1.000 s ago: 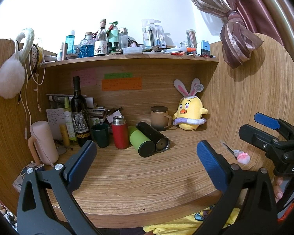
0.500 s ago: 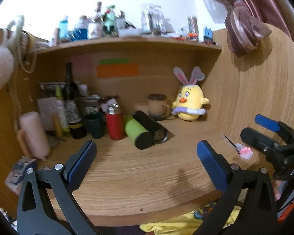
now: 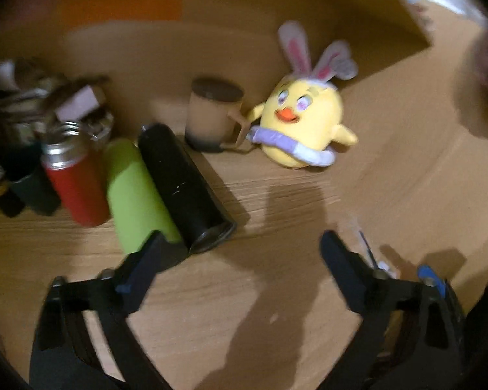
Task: Flip cup upside down
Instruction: 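Move the left tool down toward the black tumbler lying on the desk, then close the left tool around the black tumbler and lift it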
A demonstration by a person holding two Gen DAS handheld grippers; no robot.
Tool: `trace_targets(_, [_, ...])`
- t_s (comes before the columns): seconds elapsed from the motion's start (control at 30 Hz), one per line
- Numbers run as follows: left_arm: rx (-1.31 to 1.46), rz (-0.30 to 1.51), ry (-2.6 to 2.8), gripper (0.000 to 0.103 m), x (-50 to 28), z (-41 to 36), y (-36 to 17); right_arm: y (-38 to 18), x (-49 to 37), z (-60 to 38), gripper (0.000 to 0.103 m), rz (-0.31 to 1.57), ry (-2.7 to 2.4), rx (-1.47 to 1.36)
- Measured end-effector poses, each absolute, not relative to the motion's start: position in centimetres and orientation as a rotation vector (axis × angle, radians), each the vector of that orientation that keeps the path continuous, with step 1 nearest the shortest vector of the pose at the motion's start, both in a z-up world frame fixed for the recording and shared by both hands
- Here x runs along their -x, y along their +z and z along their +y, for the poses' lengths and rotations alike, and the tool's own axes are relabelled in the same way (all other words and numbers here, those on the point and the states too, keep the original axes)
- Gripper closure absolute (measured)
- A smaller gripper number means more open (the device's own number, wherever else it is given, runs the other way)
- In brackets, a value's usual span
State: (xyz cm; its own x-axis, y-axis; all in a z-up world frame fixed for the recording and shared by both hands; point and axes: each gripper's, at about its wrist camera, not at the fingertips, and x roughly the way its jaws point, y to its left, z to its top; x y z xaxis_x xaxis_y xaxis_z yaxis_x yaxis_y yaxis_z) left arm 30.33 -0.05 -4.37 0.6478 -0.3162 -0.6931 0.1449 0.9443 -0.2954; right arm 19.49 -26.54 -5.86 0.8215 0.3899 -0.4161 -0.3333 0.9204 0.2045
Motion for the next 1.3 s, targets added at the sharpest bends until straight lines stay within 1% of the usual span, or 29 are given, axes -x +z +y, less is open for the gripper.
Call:
trace_targets(0.2, [0.342, 1.007, -0.209, 0.021, -36.3, 0.5, -8.2, -7.0, -21.5, -27.2, 0.0, 0.505, 0.379, -0.139])
trace_targets(0.23, [0.368, 1.031, -0.205, 0.023, -37.0, 0.7, -8.9, -7.0, -21.7, -27.2, 0.0, 0.51, 0.379, -0.144])
trace_targets(0.27, [0.361, 1.029, -0.194, 0.026, -37.3, 0.6, -8.9, -7.2, -21.9, -27.3, 0.0, 0.512, 0.381, -0.148])
trace_targets(0.3, [0.343, 1.03, -0.177, 0.026, -37.6, 0.4, -8.9, -7.3, -22.1, -27.4, 0.0, 0.516, 0.384, -0.155])
trace_targets(0.63, [0.182, 1.088, -0.071, 0.026, -41.0, -1.9, -10.9, -8.6, -23.2, -27.4, 0.0, 0.562, 0.396, -0.19])
trace_targets(0.77, [0.144, 1.079, -0.031, 0.025, -41.8, -2.8, -11.2, -8.7, -23.1, -27.4, 0.0, 0.568, 0.393, -0.196])
trace_targets(0.93, [0.143, 1.073, -0.018, 0.028, -41.0, -2.9, -11.5, -8.5, -22.8, -27.4, 0.0, 0.566, 0.39, -0.189])
trace_targets(1.0, [0.157, 1.09, -0.036, 0.031, -40.3, -3.2, -11.6, -8.5, -22.6, -27.5, 0.0, 0.562, 0.388, -0.184])
trace_targets(1.3, [0.108, 1.108, -0.124, 0.038, -31.6, -3.9, -12.2, -8.0, -20.4, -27.0, 0.0, 0.55, 0.418, -0.17])
